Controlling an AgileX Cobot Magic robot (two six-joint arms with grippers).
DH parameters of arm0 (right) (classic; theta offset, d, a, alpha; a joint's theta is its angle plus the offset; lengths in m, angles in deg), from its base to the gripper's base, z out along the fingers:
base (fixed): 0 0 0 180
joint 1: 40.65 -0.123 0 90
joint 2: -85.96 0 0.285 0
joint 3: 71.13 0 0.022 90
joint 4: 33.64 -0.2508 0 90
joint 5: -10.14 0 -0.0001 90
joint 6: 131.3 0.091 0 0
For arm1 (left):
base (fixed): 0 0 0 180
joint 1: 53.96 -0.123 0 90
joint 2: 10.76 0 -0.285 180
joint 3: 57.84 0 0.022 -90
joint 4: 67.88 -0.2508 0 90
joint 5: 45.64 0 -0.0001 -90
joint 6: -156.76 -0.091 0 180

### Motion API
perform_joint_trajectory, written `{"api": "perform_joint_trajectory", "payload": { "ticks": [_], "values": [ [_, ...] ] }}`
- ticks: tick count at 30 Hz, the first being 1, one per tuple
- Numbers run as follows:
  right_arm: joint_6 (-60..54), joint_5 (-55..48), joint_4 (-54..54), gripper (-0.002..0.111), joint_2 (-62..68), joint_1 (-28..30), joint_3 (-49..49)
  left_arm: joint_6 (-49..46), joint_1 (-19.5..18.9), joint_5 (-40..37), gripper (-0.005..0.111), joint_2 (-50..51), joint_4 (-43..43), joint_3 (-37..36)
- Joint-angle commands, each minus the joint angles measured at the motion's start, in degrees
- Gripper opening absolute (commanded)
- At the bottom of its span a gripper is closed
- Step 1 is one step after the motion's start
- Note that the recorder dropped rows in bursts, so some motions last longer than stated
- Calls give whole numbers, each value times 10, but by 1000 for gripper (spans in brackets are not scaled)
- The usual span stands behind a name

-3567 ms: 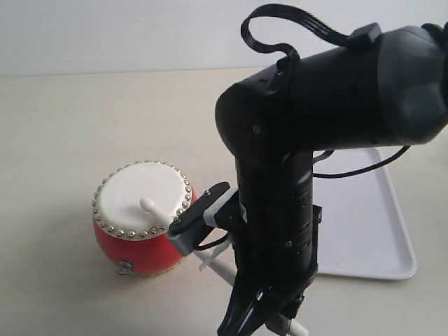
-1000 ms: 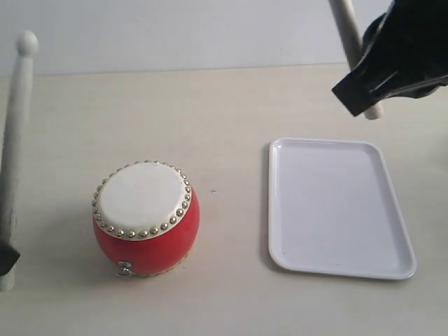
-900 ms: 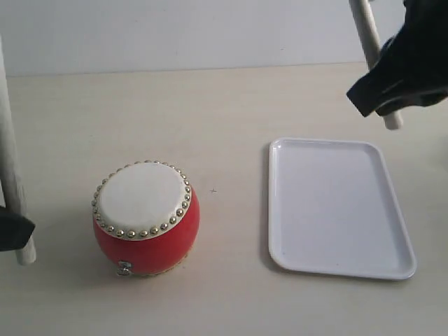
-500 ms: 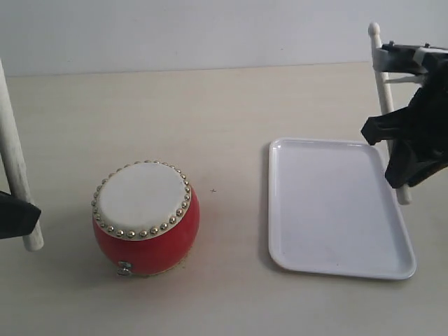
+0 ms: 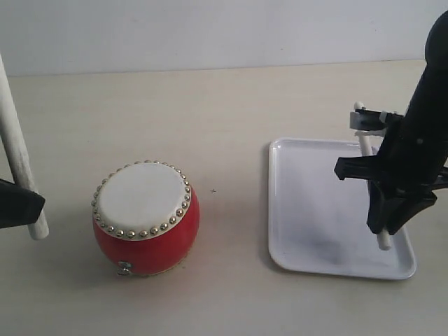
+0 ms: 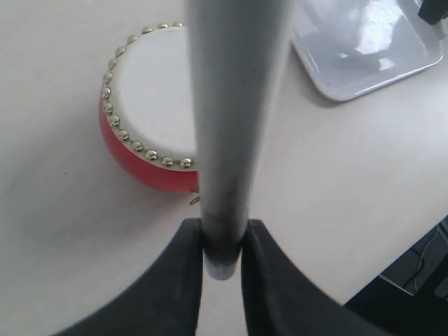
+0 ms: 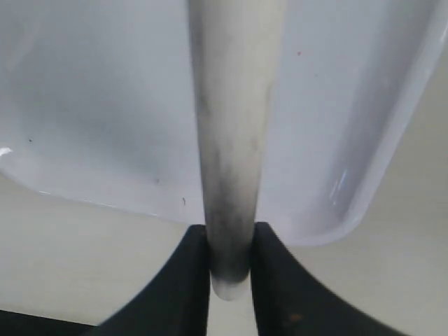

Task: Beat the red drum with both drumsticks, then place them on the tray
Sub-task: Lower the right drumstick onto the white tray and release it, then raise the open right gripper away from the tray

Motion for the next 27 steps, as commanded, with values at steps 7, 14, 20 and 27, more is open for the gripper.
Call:
{"api": "perform_joint_trajectory", "payload": {
  "ticks": [7,14,20,27],
  "values": [
    [0,34,-6,0,67,1,1,5,3,7,0,-2,-12,0],
    [0,44,2,0,75,1,1,5,3,7,0,-2,-13,0],
    [0,42,2,12,79,1,1,0,3,8,0,-2,-16,0],
    [0,42,2,32,79,1,1,0,3,15,0,-2,-16,0]
  ]
}}
